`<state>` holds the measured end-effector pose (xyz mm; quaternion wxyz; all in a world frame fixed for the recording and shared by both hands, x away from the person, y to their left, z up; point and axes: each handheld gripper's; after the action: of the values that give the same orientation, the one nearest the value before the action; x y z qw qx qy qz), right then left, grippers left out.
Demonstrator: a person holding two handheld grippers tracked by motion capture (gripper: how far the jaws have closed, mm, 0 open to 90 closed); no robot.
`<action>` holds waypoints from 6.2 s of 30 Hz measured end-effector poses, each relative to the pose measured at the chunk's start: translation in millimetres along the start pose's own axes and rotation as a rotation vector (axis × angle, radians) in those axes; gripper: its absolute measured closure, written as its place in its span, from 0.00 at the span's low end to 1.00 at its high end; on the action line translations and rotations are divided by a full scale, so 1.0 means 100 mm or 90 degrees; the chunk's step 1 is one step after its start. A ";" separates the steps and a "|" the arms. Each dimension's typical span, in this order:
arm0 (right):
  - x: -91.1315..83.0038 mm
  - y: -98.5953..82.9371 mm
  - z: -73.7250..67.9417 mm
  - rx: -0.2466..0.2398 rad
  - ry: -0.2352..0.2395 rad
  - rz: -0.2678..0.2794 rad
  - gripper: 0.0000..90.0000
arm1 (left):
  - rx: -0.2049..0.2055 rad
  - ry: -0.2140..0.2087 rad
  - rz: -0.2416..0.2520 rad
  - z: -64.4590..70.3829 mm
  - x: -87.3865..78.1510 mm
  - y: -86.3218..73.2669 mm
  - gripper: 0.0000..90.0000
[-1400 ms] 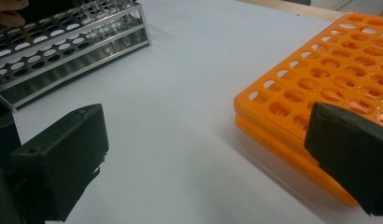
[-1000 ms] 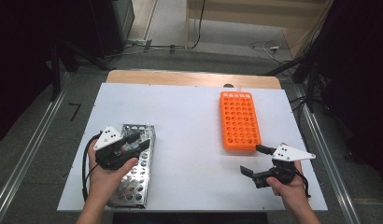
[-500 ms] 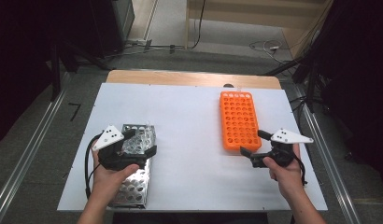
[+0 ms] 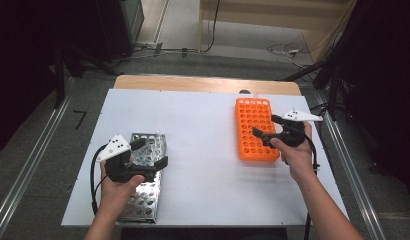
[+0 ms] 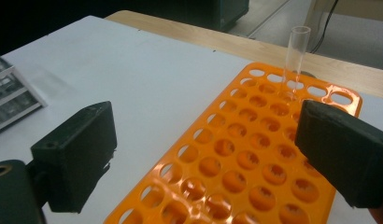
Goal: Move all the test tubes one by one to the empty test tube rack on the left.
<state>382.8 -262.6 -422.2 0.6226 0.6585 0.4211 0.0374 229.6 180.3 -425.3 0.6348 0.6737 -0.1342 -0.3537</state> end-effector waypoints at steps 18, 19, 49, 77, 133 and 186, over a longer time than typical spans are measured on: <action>0.72 0.33 0.38 0.054 -0.125 -0.029 0.48 | -0.005 -0.009 0.004 -0.01 -0.01 0.00 0.00; 0.75 0.34 0.39 0.057 -0.126 -0.033 0.49 | -0.006 -0.010 0.005 -0.01 -0.01 0.00 0.00; 0.97 0.42 0.47 0.064 -0.176 -0.054 0.82 | -0.001 -0.008 0.003 0.01 0.01 0.01 0.00; 0.12 0.17 -0.03 0.030 -0.069 0.008 0.82 | 0.025 -0.031 -0.006 0.19 0.12 0.06 0.00; -0.32 -0.74 -1.39 -0.095 0.141 -0.069 0.82 | 0.086 -0.119 -0.021 0.71 0.39 0.14 0.11; -0.21 -0.82 -1.80 -0.136 0.220 -0.109 0.82 | 0.168 -0.177 -0.022 1.10 0.56 0.11 0.84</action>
<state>224.0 -143.9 -441.8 0.6084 0.5340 0.5699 0.1411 202.0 59.6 -425.7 0.5101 0.6980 -0.2545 -0.4333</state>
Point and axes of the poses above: each handheld gripper's, and its own axes: x roughly forward along the jaws, y roughly out of its top, z roughly to its right, and after that the axes turned 10 degrees about x, right-handed
